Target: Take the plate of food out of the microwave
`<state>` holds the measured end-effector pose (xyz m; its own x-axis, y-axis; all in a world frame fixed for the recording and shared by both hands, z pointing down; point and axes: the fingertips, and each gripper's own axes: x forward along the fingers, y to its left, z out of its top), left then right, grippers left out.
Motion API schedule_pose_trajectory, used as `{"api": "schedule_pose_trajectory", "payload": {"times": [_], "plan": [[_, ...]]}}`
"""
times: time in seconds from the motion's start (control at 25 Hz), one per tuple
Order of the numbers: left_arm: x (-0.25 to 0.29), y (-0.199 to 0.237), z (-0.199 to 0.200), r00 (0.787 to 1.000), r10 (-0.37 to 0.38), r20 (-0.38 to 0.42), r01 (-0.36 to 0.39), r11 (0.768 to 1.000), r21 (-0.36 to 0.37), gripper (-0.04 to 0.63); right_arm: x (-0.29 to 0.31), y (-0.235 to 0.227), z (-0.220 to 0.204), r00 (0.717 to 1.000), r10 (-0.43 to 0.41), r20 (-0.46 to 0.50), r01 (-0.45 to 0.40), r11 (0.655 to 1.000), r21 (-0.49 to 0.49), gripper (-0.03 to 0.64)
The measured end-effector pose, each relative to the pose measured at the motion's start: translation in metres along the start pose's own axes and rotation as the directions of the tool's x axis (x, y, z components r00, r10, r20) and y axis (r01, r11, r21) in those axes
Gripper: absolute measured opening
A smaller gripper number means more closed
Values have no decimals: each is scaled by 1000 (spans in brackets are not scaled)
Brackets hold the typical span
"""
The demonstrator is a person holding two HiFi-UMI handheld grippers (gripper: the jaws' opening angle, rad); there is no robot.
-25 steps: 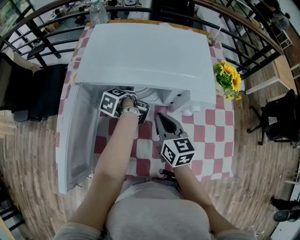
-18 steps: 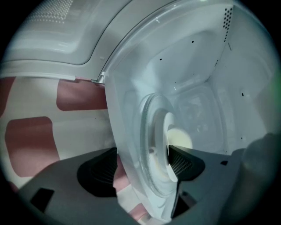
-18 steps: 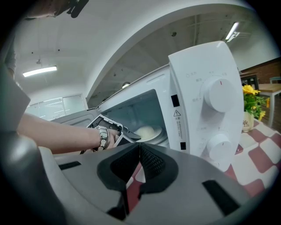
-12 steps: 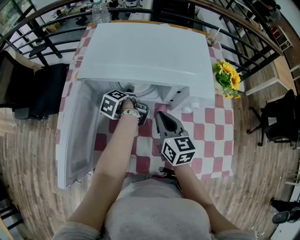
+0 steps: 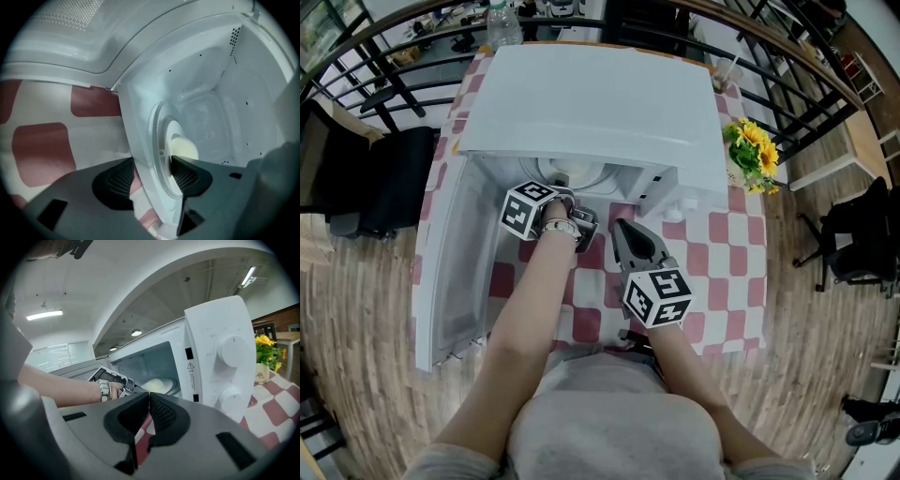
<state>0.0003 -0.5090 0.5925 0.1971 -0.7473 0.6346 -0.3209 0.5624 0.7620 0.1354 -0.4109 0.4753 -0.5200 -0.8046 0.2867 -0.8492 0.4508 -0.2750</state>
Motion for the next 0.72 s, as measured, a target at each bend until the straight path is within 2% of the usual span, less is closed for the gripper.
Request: {"api": "schedule_pose_trajectory", "payload": {"times": [0.4,0.52,0.72], "plan": [[-14,-2,-2,1000,-23,20,22,999,25,142,-6,7,6,1000,-3,28,3,1000,-6,25],[-17,-2,-3,999,-35,11,35,999,32,126,-10,7,8,999,-6,37,6,1000,-5,25],[-19,-3,-3,999,-41,0,41,999,-1,100,-13,8,12,999,-8,49,9,1000,-8,25]]}}
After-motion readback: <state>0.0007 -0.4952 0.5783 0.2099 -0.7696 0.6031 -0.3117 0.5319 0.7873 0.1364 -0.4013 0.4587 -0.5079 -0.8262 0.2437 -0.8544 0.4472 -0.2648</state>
